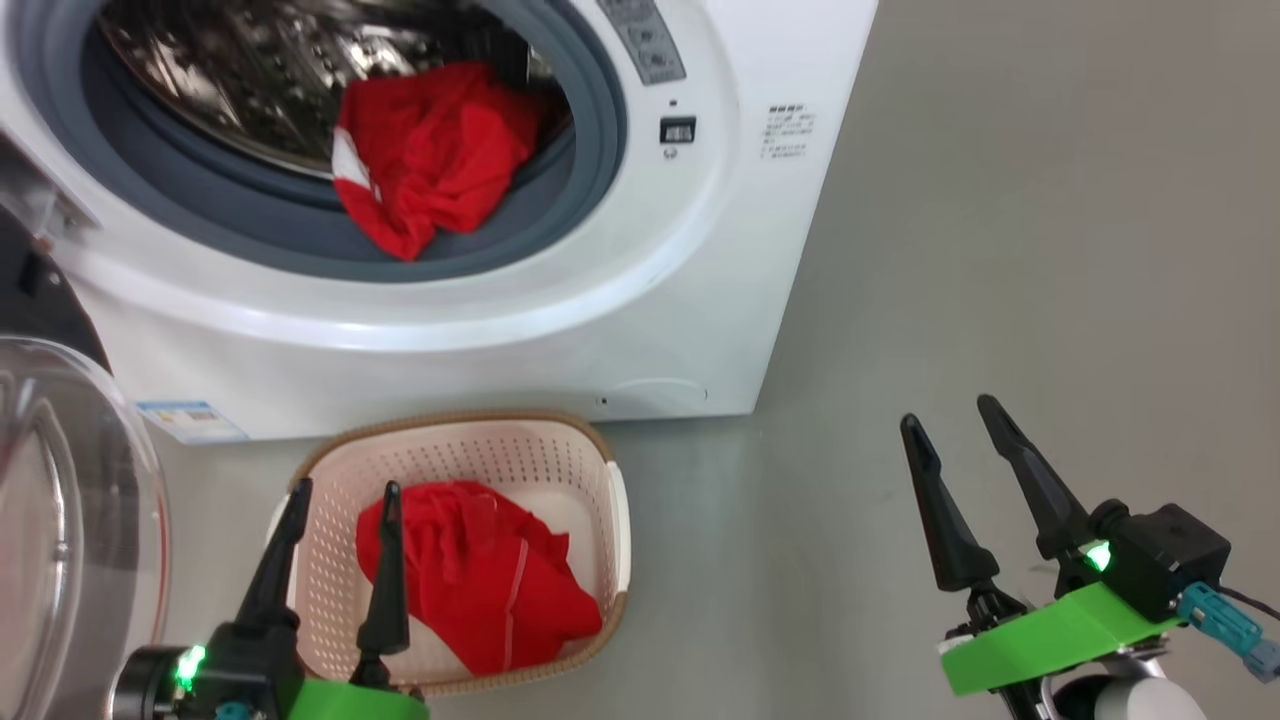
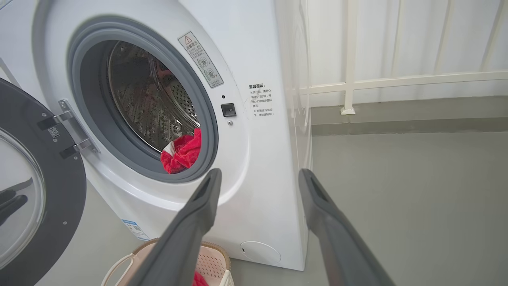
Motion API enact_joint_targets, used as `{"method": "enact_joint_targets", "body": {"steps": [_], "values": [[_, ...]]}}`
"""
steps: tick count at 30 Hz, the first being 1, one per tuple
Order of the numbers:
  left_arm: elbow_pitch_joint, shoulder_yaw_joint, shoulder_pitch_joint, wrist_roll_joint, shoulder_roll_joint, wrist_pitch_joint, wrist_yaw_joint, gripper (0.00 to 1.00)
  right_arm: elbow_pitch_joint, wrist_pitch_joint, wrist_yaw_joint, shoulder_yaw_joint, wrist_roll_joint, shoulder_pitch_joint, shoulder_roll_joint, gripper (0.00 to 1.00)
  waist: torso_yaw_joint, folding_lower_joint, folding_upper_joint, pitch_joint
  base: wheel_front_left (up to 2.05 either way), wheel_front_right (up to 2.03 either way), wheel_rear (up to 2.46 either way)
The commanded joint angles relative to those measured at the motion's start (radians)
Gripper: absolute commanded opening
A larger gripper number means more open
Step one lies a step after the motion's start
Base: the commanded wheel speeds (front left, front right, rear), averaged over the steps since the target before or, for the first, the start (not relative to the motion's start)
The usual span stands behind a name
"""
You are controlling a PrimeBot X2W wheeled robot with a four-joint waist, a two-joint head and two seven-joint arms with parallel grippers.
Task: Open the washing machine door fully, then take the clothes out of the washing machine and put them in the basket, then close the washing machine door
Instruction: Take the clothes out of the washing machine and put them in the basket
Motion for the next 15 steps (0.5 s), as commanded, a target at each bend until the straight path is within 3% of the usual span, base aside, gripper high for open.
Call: {"method": "enact_joint_targets", "body": {"steps": [1, 15], "values": [[-0.044, 0.028, 0.007, -0.01, 0.011, -0.003, 0.012, 1.0, -0.034, 0.005, 0.009, 0.016, 0.009, 0.009, 0.003, 1.0, -0.002, 0.0, 0.0, -0.037, 0.0, 0.0, 0.0], [-0.225, 0.029, 0.15, -0.006, 0.023, 0.048, 0.063, 1.0, -0.067, 0.028, 0.009, 0.003, 0.006, 0.09, 0.003, 1.0, -0.016, 0.0, 0.0, -0.118, 0.0, 0.0, 0.0]]}}
